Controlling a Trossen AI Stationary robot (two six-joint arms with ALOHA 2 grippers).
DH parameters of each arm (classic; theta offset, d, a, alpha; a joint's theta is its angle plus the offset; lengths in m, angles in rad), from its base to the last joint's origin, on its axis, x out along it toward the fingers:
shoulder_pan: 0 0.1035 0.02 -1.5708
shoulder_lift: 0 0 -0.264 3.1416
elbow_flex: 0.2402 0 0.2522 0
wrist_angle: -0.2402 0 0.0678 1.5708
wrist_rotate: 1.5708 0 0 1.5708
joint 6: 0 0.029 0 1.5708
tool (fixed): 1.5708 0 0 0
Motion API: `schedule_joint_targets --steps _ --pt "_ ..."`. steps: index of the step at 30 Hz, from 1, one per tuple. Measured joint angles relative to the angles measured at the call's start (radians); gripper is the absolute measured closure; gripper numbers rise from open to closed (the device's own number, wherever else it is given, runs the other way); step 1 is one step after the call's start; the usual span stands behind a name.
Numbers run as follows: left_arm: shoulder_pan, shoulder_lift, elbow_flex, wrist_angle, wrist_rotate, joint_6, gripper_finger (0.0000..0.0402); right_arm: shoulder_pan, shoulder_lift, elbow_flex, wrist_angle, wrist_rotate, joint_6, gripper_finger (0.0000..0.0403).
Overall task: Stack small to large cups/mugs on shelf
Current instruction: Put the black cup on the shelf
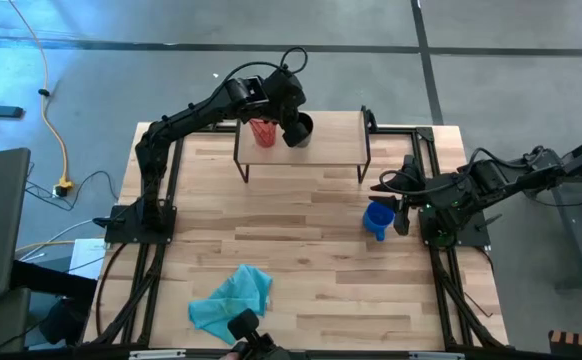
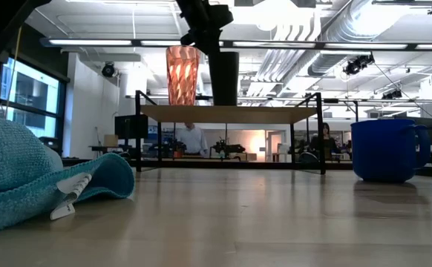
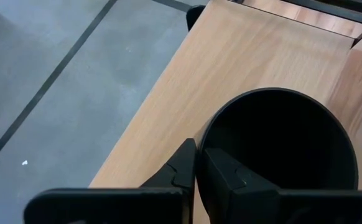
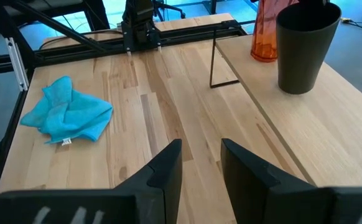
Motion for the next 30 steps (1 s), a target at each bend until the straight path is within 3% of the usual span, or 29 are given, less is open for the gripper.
schedule_joint_targets --steps 30 --pt "0.004 0.032 0.002 0.004 0.026 -0.003 0.0387 0.000 0.063 0.000 0.000 -0.009 0.007 0.0300"
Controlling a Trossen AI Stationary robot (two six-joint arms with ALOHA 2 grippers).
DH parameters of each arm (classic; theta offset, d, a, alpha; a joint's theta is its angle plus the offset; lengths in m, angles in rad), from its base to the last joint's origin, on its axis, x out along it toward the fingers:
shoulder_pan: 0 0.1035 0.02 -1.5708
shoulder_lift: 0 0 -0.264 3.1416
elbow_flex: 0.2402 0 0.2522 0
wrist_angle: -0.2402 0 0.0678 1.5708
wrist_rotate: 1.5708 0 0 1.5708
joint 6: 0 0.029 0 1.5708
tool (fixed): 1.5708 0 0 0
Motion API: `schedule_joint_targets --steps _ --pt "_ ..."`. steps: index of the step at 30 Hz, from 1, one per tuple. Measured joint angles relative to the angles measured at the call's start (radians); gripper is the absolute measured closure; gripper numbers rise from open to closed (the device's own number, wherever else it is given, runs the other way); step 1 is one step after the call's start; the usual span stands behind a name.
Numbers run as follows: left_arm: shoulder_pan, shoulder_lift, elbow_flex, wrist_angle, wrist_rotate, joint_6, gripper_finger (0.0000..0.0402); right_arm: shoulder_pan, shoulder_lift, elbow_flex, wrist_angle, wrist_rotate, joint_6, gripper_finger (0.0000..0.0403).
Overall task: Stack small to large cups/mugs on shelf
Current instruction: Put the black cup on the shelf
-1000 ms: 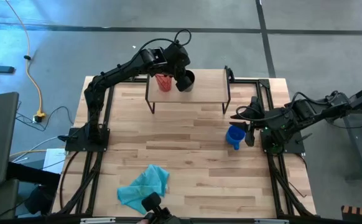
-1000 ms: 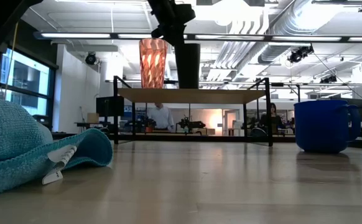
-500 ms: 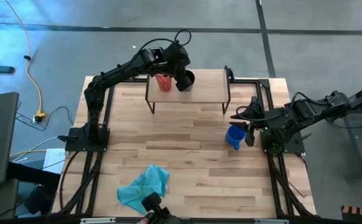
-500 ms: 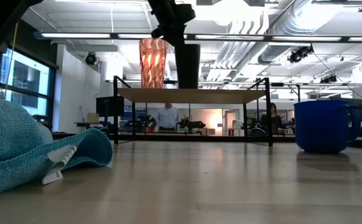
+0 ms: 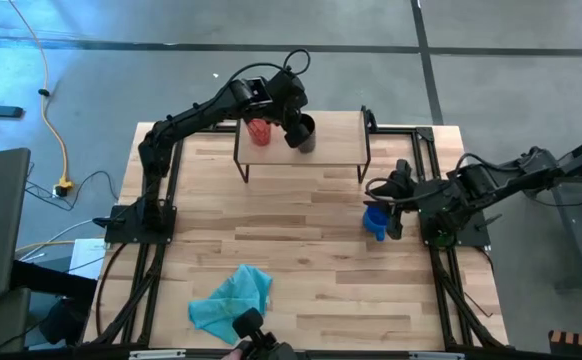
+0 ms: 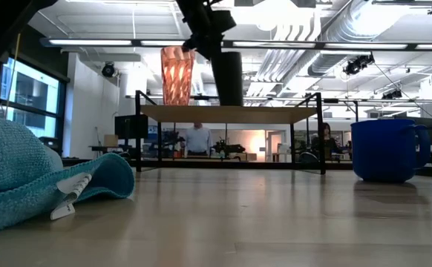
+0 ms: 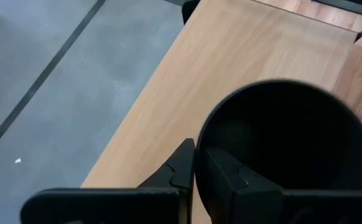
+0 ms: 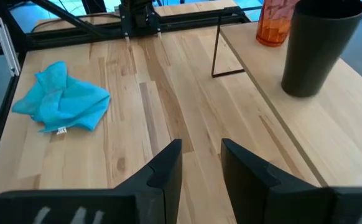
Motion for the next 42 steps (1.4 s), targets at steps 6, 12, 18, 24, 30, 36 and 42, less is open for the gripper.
schedule_joint_targets --steps 6,12,18,24,30,36,42 --pt "0.000 0.002 0.000 0.017 -0.007 0.001 0.0387 0.000 -0.001 0.000 0.000 0.000 0.003 0.0300" --pt "0.000 0.001 -0.001 0.030 -0.025 0.004 0.0387 0.000 -0.002 0.000 -0.003 0.000 -0.001 0.0300" --pt "0.000 0.000 -0.002 0.037 -0.026 0.004 0.0387 0.000 -0.002 0.000 -0.009 0.000 -0.004 0.0300" --pt "0.000 0.000 -0.002 0.041 -0.028 0.003 0.0387 0.000 -0.002 0.000 -0.012 0.000 -0.004 0.0300" --pt "0.000 0.000 -0.002 0.041 -0.035 0.003 0.0387 0.000 -0.002 0.000 -0.021 -0.001 -0.001 0.0300" --pt "0.000 -0.001 -0.002 0.041 -0.036 0.003 0.0387 0.000 -0.002 0.000 -0.023 -0.001 -0.001 0.0300" --pt "0.001 -0.005 0.021 0.023 -0.052 0.000 0.0387 0.000 -0.002 0.000 -0.023 -0.001 -0.006 0.0300"
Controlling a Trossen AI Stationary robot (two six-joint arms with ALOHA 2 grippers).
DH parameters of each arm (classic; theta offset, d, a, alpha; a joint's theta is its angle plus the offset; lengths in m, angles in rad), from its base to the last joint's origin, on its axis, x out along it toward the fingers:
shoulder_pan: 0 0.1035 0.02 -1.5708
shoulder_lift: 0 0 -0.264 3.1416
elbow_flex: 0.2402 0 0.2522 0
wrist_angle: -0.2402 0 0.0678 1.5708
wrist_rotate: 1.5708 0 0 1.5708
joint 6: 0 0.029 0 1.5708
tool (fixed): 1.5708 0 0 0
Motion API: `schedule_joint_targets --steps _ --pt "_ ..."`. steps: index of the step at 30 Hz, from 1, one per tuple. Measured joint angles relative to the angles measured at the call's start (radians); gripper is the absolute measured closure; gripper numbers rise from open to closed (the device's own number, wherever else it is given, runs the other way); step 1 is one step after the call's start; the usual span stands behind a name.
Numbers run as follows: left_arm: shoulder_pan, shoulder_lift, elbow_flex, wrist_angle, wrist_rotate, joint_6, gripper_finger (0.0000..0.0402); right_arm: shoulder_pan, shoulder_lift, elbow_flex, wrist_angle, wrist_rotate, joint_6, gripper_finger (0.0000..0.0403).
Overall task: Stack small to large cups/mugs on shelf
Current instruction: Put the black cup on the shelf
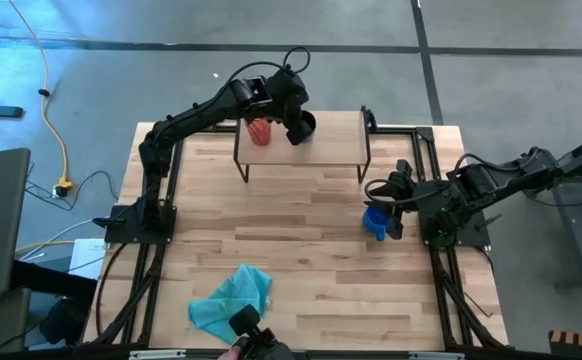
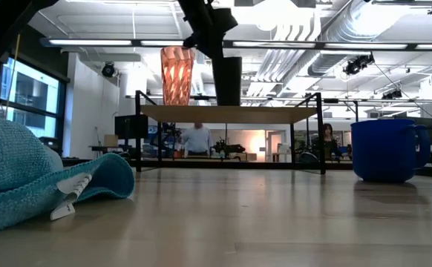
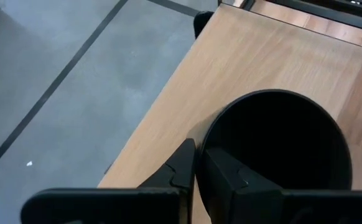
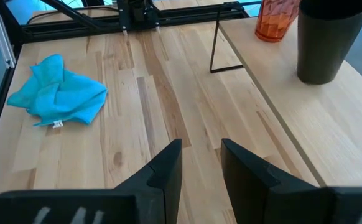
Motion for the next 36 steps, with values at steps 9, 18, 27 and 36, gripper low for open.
schedule_joint_targets --steps 9,18,27,36 --pt "0.015 -0.001 0.086 -0.010 0.023 0.002 0.0387 0.000 0.000 0.000 0.000 0.000 -0.002 0.0300" --pt "0.025 0.006 0.087 -0.067 0.036 -0.009 0.0387 0.000 0.000 0.000 0.000 0.000 0.001 0.0300" --pt "0.027 0.006 0.087 -0.076 0.081 -0.023 0.0387 0.000 0.000 0.000 0.001 0.000 0.006 0.0300" --pt "0.026 0.006 0.087 -0.076 0.110 0.000 0.0387 0.000 0.000 0.000 0.020 0.000 0.005 0.0300"
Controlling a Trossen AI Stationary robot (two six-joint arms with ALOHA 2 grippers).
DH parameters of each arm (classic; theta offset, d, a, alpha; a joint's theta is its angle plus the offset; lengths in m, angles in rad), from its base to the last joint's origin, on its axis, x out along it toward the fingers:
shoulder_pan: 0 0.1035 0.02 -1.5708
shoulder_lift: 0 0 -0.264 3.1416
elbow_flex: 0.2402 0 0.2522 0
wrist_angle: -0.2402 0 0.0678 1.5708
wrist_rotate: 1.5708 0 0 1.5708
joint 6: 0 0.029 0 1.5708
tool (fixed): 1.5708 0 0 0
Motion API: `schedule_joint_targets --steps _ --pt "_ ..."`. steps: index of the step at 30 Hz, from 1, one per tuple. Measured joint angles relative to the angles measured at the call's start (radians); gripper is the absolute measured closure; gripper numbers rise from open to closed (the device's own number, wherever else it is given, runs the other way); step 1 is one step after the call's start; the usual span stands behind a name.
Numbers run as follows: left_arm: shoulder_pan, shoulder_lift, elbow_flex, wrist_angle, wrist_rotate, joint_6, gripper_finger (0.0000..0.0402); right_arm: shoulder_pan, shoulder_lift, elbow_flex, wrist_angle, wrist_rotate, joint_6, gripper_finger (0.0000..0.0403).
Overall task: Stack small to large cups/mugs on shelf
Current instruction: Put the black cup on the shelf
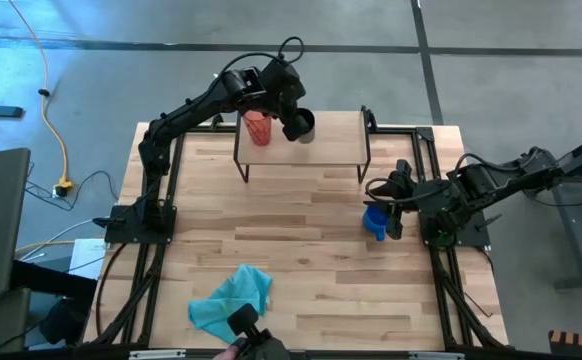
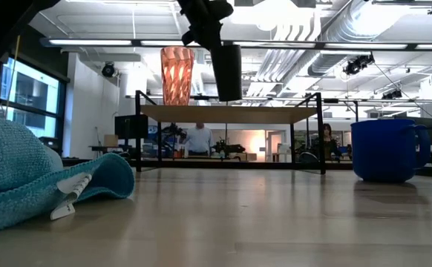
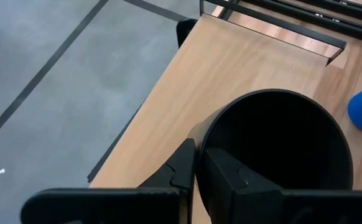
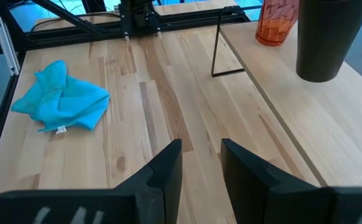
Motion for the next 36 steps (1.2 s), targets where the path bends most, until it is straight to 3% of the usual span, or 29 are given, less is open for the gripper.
schedule_joint_targets --steps 36 --pt "0.019 0.048 0.001 -0.014 -0.008 -0.001 0.0387 0.000 0.001 0.000 -0.001 0.000 0.021 0.0300"
